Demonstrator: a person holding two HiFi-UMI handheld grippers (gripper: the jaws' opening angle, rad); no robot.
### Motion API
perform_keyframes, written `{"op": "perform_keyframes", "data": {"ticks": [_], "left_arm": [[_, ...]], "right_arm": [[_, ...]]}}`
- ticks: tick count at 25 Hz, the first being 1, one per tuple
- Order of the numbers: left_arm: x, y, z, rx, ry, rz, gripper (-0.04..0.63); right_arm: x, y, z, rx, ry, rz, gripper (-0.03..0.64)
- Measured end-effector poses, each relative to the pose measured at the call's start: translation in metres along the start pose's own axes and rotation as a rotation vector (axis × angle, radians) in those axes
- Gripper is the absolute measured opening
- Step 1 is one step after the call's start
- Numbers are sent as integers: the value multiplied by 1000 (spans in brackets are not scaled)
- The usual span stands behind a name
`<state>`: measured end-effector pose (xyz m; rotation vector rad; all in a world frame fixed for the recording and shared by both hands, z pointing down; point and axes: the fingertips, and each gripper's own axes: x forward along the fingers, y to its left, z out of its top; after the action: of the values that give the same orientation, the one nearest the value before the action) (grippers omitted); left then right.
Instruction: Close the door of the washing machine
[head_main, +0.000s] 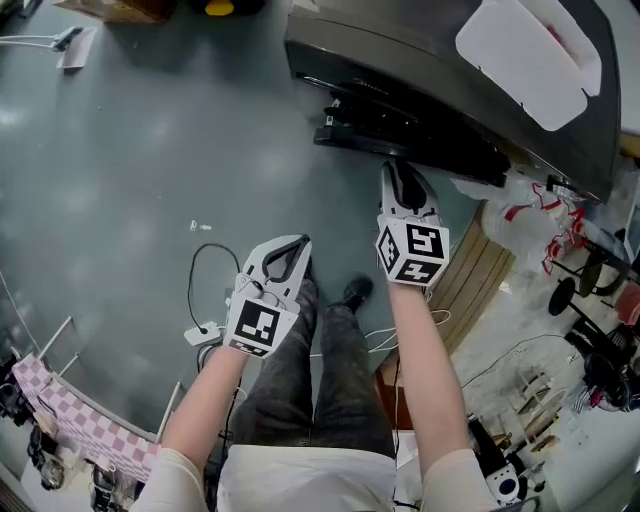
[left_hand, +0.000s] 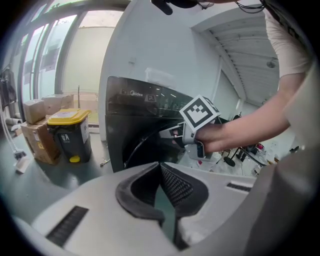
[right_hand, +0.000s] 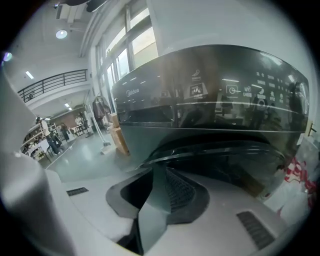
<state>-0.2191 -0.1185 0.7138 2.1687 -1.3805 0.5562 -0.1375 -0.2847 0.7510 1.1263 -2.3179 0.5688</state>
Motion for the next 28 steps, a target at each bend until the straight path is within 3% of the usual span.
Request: {"op": "perform_keyframes", "data": {"ticks": [4,7,11,28], "left_arm": [[3,3,9,-2,-14,-1,9],[2,8,4,-36,-10,13,9],[0,17,-4,-21,5,16,9],[-19,33,-27,-19,31,24,9]], "right_arm": [[14,-11,12,-6,-8,-24,95],[19,-15,11,-4,-10,-39,57],[23,-15,12,-2,-1,-43,32],[36,-19,15,54,10,-100,28]]}}
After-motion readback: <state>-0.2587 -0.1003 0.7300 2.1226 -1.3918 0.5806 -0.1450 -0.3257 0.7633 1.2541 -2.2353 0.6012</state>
